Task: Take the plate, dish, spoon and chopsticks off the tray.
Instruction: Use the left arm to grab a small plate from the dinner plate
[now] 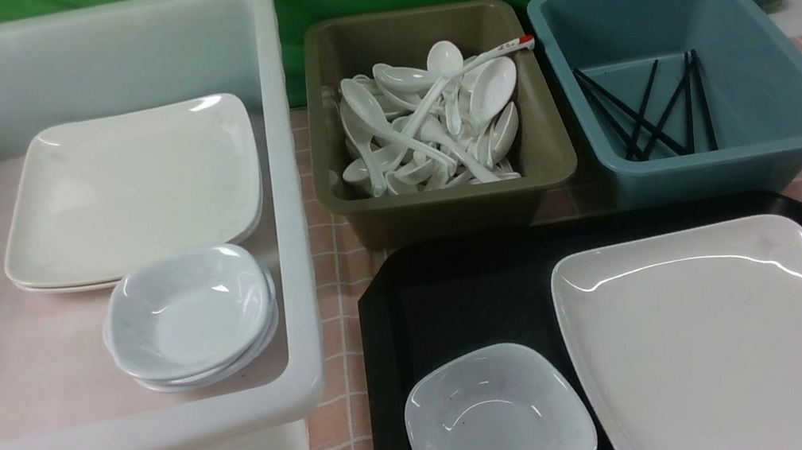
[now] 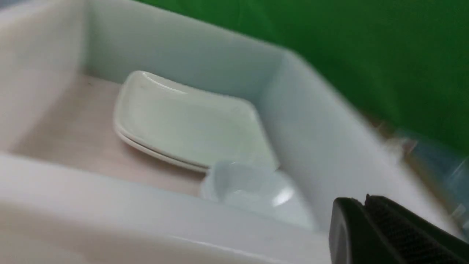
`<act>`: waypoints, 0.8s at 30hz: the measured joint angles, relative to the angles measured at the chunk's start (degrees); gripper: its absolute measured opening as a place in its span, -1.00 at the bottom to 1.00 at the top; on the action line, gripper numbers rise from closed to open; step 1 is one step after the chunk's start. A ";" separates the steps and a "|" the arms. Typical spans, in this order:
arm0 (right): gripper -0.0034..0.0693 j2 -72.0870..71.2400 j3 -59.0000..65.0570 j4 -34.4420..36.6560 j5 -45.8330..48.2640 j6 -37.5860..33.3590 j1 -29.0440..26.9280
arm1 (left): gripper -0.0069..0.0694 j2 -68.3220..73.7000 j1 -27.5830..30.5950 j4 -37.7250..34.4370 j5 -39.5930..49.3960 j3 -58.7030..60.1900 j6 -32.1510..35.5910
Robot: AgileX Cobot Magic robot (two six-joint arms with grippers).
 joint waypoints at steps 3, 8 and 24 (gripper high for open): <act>-0.60 0.00 0.00 0.00 0.00 0.00 0.00 | -0.77 0.00 0.00 -12.82 -5.01 0.00 -10.70; -0.59 0.00 0.00 0.00 0.00 0.00 0.00 | -0.77 0.00 0.00 -17.16 -11.28 0.00 -15.78; -0.57 0.00 0.12 0.00 -0.40 0.00 0.00 | -0.83 17.91 -2.33 12.68 22.67 -38.84 -17.75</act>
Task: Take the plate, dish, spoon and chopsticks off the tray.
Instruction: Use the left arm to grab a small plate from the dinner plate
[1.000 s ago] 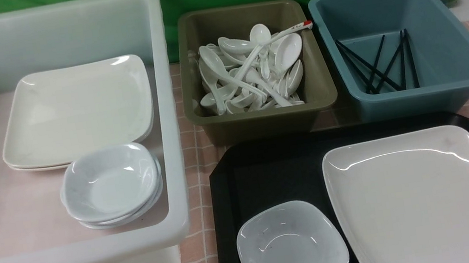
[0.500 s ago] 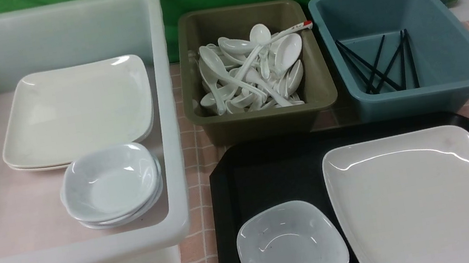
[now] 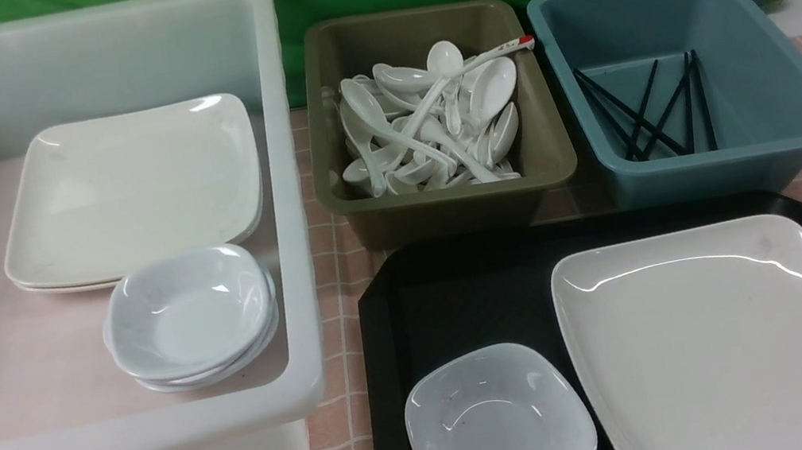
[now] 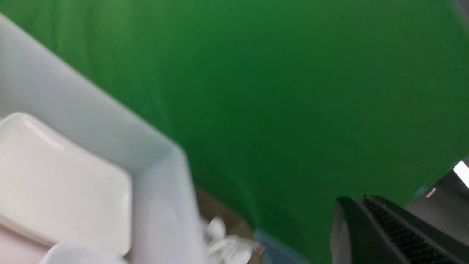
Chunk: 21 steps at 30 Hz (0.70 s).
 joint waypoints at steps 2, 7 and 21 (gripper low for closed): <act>-0.57 0.00 0.31 0.00 0.00 0.00 0.00 | -0.83 8.12 -1.61 -6.58 10.45 -7.94 12.17; -0.56 0.00 0.41 0.00 0.12 0.00 0.00 | -0.83 29.46 -3.88 -25.36 35.59 -23.13 35.86; -0.56 0.00 0.41 0.00 3.04 0.12 0.00 | -0.83 55.96 -10.70 -33.03 42.05 -25.30 47.85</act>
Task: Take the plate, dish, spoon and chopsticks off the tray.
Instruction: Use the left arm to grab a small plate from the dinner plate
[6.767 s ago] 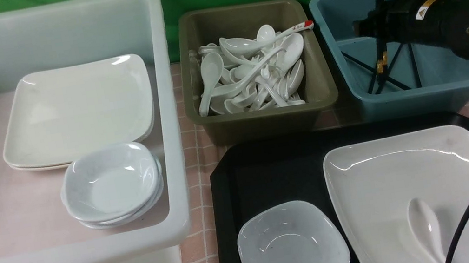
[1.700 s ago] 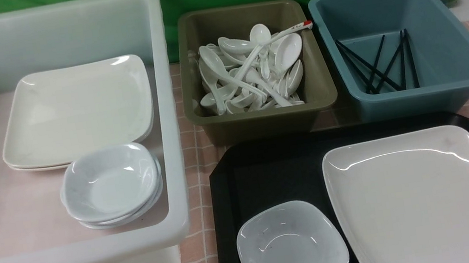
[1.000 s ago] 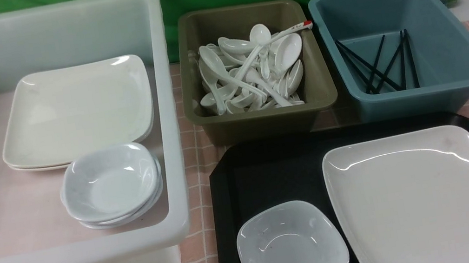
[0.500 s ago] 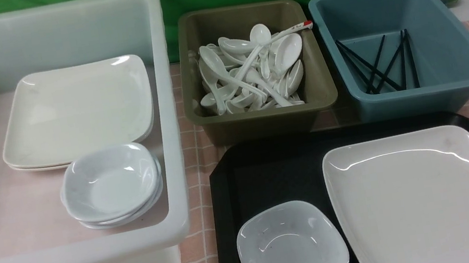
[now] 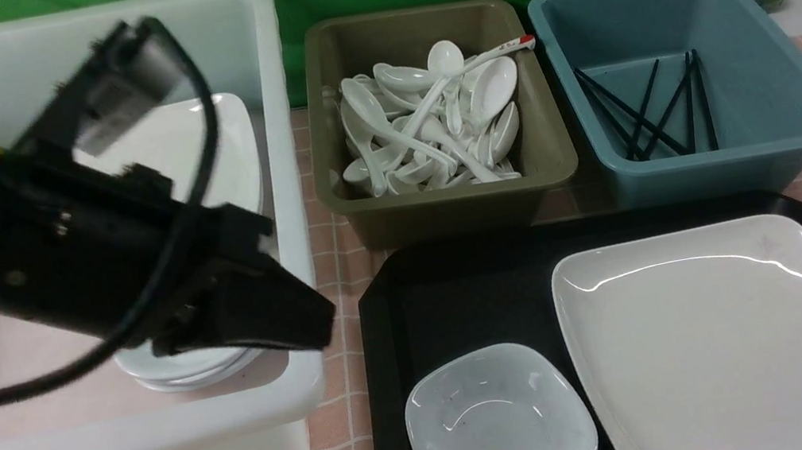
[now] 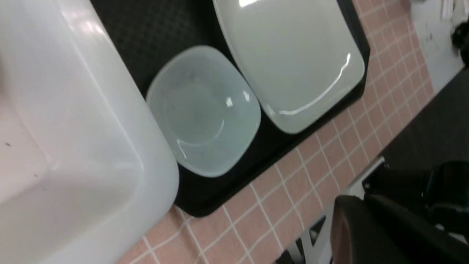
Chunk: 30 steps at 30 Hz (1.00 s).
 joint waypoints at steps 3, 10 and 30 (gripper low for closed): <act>-0.56 0.00 0.00 0.00 -0.17 0.04 0.00 | -0.83 6.32 -6.11 2.52 0.44 -2.12 -0.37; -0.56 0.00 0.00 0.00 -0.09 0.04 0.00 | -0.79 19.44 -16.56 13.96 2.18 -15.34 -4.77; -0.55 0.00 0.00 0.00 0.67 0.04 0.00 | 0.19 41.93 -23.50 33.20 -3.36 -31.37 -1.26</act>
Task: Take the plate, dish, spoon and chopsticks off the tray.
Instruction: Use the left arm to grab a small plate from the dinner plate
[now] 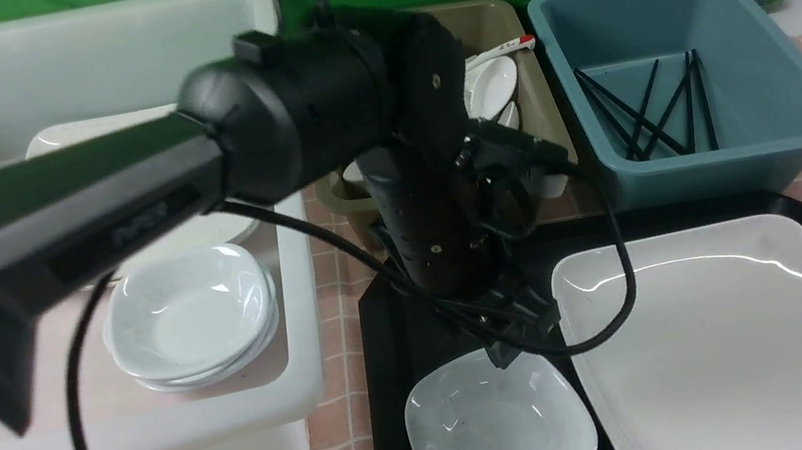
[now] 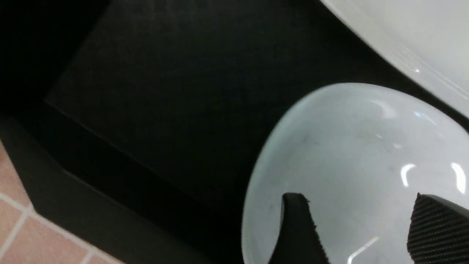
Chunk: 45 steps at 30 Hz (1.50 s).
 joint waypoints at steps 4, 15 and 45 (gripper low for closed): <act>-0.54 0.00 0.00 0.00 0.15 0.00 0.00 | 0.22 2.00 0.00 0.20 -3.59 0.00 2.65; -0.53 0.00 0.00 0.00 0.15 0.00 0.00 | 0.23 5.71 0.00 0.40 -5.93 0.00 6.13; -0.43 0.00 0.00 0.00 0.23 0.00 0.00 | -0.78 7.20 0.05 -1.92 6.76 -10.32 6.99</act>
